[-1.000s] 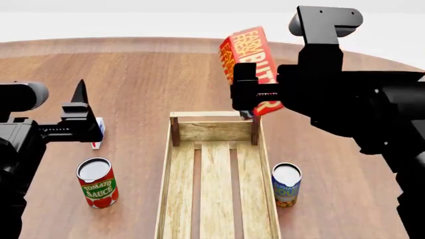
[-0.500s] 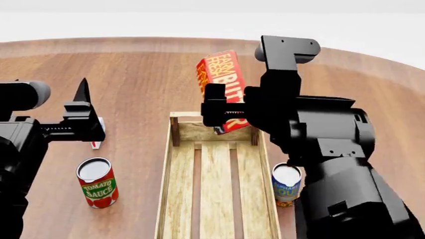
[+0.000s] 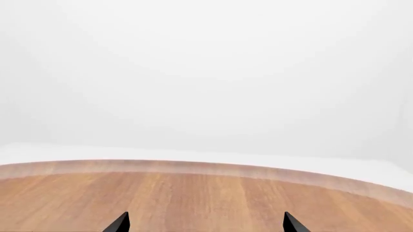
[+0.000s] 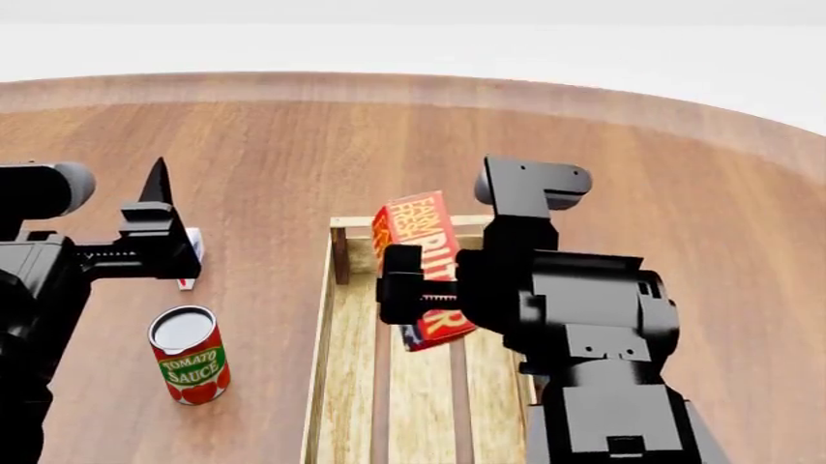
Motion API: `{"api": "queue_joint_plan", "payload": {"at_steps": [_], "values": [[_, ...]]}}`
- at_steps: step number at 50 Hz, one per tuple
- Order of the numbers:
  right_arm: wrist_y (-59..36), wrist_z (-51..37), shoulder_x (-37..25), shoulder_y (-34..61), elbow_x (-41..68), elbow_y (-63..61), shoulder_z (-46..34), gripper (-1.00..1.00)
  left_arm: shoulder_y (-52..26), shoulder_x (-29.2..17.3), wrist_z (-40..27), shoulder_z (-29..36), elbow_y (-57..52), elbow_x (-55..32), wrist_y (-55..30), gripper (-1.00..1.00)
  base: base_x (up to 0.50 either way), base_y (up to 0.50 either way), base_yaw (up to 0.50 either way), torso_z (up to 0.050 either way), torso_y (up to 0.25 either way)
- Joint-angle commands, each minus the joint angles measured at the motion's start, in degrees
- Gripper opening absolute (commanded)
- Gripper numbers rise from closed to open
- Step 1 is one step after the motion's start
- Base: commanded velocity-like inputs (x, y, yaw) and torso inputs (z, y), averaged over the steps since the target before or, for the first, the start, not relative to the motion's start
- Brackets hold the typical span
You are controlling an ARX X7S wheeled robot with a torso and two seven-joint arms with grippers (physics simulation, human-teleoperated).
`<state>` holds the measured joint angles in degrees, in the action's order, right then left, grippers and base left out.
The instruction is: Pick up the butter and put it in the tray.
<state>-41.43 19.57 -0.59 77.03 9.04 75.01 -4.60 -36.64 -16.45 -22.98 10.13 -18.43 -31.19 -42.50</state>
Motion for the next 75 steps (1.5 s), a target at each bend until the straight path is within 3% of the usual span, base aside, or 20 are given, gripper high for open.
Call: {"api": "queue_joint_plan", "payload": {"at_steps": [1, 21, 50, 57, 58, 75], "values": [[-4.78, 1.61, 0.56, -0.15, -1.62, -0.01, 4.54, -1.0, 0.24, -0.29, -0.05, -0.02, 0.25, -0.18, 0.42, 1.0, 0.0, 0.0, 0.0, 0.0, 0.0], [-11.62, 1.01, 0.54, -0.74, -4.03, -0.01, 9.06, -1.0, -0.05, -0.48, -0.26, 0.05, 0.77, -0.6, 0.64, 1.0, 0.0, 0.0, 0.0, 0.0, 0.001], [-13.6, 2.05, 0.56, -2.29, -1.75, -0.01, 5.22, -1.0, 0.6, -0.9, -0.4, 0.27, 1.19, -1.06, 1.58, 1.0, 0.0, 0.0, 0.0, 0.001, 0.001], [-13.42, 2.08, 0.54, -2.21, -3.94, -0.01, 7.51, -1.0, 0.45, -0.94, -0.48, 0.33, 1.35, -1.18, 1.66, 1.0, 0.0, 0.0, 0.0, 0.0, 0.001], [-13.39, 2.12, 0.55, -2.25, -4.04, -0.01, 7.52, 1.0, 0.52, -0.99, -0.51, 0.3, 1.25, -1.23, 1.66, 1.0, 0.0, 0.0, 0.0, 0.0, 0.0], [-13.78, 2.0, 0.52, -1.22, -4.75, -0.01, 8.19, 1.0, 0.14, -1.27, -0.8, 0.34, 1.21, -1.7, 1.51, 1.0, 0.0, 0.0, 0.0, 0.0, 0.0]]}}
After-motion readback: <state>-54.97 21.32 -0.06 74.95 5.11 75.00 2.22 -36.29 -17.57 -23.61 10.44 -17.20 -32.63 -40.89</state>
